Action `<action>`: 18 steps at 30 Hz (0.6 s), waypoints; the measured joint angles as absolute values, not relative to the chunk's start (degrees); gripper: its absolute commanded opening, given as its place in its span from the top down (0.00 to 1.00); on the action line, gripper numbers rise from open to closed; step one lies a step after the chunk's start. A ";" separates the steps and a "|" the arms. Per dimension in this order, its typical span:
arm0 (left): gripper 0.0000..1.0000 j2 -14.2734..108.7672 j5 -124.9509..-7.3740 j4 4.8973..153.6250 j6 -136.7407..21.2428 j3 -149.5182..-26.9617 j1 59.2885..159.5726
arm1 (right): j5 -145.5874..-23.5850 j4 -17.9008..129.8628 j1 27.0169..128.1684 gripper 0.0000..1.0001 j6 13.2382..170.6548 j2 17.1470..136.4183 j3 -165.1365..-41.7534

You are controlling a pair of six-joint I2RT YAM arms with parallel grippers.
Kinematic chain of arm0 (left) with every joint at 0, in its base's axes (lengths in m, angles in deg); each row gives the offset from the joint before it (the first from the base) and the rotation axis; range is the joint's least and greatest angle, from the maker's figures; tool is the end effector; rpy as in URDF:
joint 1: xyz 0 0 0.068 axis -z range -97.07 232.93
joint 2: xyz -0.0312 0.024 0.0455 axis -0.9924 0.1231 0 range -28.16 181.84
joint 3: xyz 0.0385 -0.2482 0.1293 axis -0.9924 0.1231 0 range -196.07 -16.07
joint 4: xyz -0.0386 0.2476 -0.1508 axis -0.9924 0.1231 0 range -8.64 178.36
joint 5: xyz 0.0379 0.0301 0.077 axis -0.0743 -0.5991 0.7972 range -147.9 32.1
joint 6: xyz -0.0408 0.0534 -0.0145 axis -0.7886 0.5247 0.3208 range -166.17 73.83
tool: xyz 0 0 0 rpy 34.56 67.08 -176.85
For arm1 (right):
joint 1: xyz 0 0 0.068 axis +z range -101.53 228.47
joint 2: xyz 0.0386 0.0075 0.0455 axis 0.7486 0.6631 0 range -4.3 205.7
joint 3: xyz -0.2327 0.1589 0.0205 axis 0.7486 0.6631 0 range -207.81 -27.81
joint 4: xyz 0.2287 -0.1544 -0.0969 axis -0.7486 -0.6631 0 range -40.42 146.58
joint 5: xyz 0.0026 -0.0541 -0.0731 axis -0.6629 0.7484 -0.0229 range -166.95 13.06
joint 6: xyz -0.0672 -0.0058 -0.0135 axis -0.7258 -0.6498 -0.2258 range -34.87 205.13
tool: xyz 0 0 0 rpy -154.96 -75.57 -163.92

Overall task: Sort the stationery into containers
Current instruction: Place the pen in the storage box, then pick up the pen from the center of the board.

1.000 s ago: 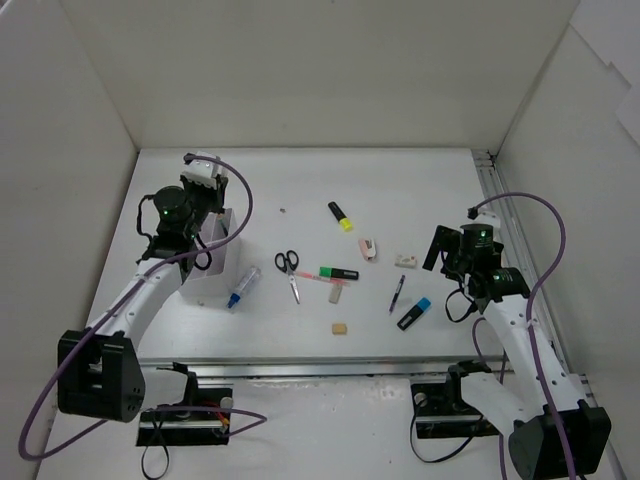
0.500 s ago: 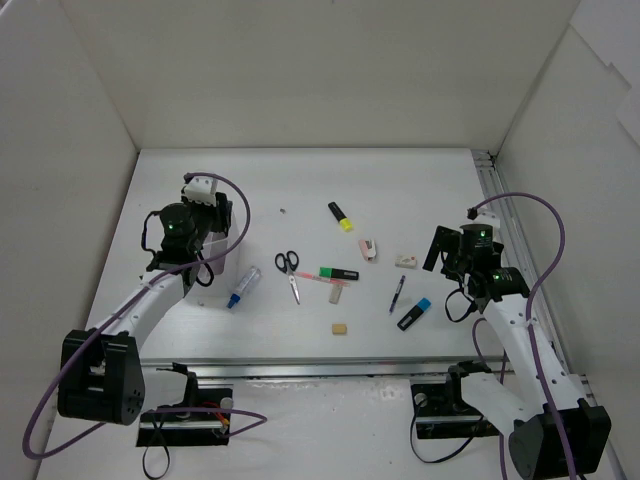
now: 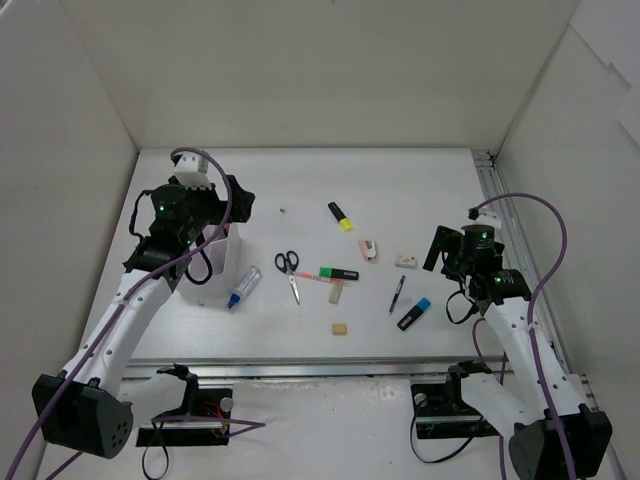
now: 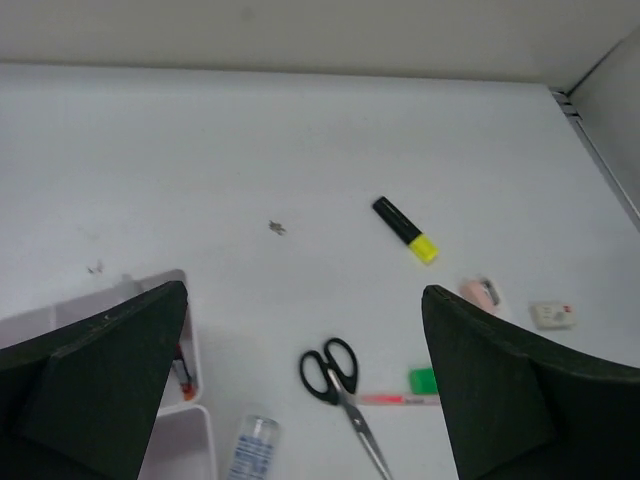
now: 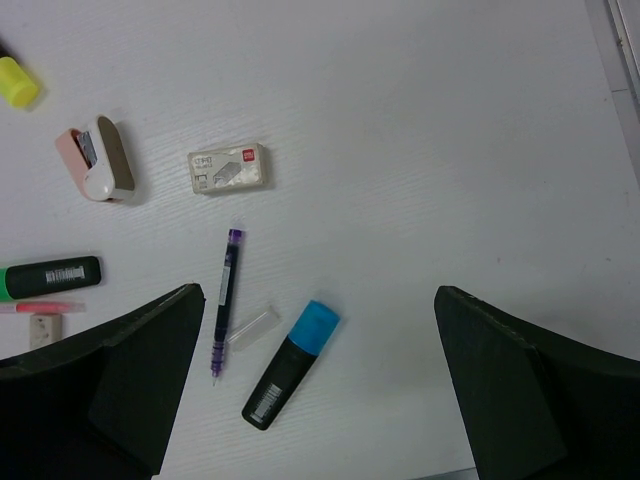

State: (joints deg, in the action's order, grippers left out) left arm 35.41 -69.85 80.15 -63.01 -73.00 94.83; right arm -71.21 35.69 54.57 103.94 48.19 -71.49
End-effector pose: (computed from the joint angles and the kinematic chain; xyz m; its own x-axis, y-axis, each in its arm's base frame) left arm 0.2997 -0.0749 0.3742 -0.2055 -0.2464 -0.9471 0.3594 0.8812 -0.3072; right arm 0.2484 0.0209 0.2835 -0.4726 0.2721 -0.8382 0.1403 0.9622 0.2333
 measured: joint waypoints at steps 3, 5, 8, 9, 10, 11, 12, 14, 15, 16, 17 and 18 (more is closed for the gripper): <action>0.00 36.50 -67.68 86.69 -69.63 -75.90 99.90 | -70.66 35.69 54.57 0.02 104.20 48.13 -71.49; 0.01 38.47 -65.15 90.80 -74.75 -77.32 103.99 | -69.96 35.69 54.57 0.02 104.57 47.86 -71.43; 0.01 43.39 -62.98 94.88 -82.13 -78.02 109.37 | -69.22 35.58 54.57 0.02 104.90 47.12 -71.34; 0.00 45.62 -62.33 96.22 -84.30 -78.37 110.63 | -69.07 35.52 54.57 0.02 105.03 46.86 -71.34; 0.00 48.20 -61.80 98.12 -86.33 -79.23 111.79 | -68.72 35.43 54.60 0.02 105.23 46.60 -71.34; 0.00 51.02 -61.08 99.71 -88.41 -80.28 112.65 | -68.45 35.32 54.62 0.02 105.47 46.18 -71.34; 0.00 53.90 -60.08 101.24 -90.44 -81.59 113.17 | -68.15 35.21 54.62 0.02 105.71 45.87 -71.32; 0.02 59.04 -58.37 103.52 -94.46 -83.99 114.04 | -67.08 34.95 54.62 0.02 106.32 44.85 -71.16; 0.03 61.27 -57.54 104.30 -96.60 -85.02 114.50 | -66.57 34.82 54.62 0.02 106.56 44.21 -70.95; 0.04 63.17 -56.99 104.98 -98.62 -85.85 114.94 | -66.18 34.71 54.62 0.02 106.80 43.62 -70.73; 0.05 65.01 -56.36 105.75 -100.78 -86.70 115.57 | -65.90 34.60 54.62 0.02 107.04 43.08 -70.49; 0.05 66.49 -55.90 106.49 -102.68 -87.60 116.25 | -65.68 34.47 54.62 0.02 107.22 42.57 -70.27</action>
